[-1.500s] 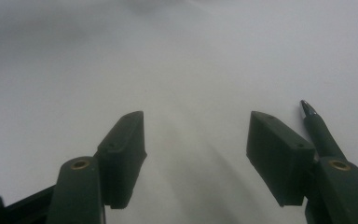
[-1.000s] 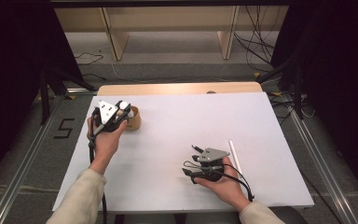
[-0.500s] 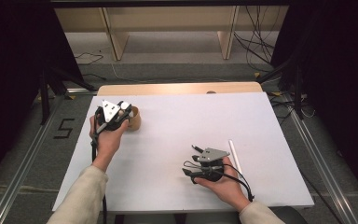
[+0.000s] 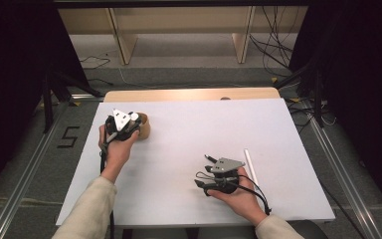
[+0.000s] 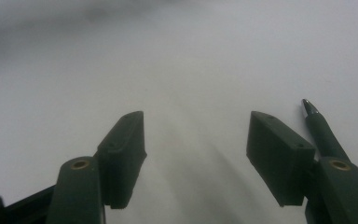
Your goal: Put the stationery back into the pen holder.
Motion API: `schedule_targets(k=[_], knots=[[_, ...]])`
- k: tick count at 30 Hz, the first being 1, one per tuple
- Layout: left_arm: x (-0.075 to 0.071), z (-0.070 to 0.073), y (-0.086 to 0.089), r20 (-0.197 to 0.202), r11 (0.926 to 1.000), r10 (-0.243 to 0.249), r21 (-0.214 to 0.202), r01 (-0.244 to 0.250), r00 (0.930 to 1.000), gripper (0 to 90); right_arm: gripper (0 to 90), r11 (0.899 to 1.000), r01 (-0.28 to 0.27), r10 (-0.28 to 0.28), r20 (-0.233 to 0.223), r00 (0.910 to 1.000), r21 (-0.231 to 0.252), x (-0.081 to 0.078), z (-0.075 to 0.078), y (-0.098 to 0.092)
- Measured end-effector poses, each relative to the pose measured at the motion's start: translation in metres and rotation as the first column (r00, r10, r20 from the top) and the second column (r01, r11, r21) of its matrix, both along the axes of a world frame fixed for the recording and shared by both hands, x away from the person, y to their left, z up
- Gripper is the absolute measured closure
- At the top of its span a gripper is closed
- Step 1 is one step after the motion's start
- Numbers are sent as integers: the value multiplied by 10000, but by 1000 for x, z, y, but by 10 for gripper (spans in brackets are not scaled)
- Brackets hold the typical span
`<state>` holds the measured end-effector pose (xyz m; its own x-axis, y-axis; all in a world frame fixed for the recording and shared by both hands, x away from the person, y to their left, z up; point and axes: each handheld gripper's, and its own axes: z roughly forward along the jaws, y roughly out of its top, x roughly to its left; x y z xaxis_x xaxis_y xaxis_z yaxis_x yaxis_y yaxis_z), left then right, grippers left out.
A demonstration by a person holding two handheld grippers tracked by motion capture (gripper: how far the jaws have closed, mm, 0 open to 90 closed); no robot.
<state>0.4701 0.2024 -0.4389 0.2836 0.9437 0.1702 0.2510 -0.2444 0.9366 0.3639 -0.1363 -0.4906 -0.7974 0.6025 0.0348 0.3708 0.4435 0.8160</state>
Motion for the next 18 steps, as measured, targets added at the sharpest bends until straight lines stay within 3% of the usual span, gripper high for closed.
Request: schedule_targets(k=[4, 8, 13, 18], knots=[[-1, -1, 0, -102, 9999, 60, -130, -61, 9999, 616, 374, 10000, -2, 2, 5, 10000, 2, 0, 0, 0], [-7, 5, -1, 127, 9997, 44, -241, -41, 9999, 553, 375, 10000, 0, 0, -8, 10000, -1, 0, 0, 0], [-19, 12, 1, 41, 9986, 63, -532, -61, 10000, 474, 375, 10000, 20, -20, -26, 10000, 6, 0, 0, -1], [-37, 10, 3, -191, 9965, -134, -826, 118, 9997, 423, 375, 10000, -4, 4, -65, 10000, -15, 0, 1, -1]])
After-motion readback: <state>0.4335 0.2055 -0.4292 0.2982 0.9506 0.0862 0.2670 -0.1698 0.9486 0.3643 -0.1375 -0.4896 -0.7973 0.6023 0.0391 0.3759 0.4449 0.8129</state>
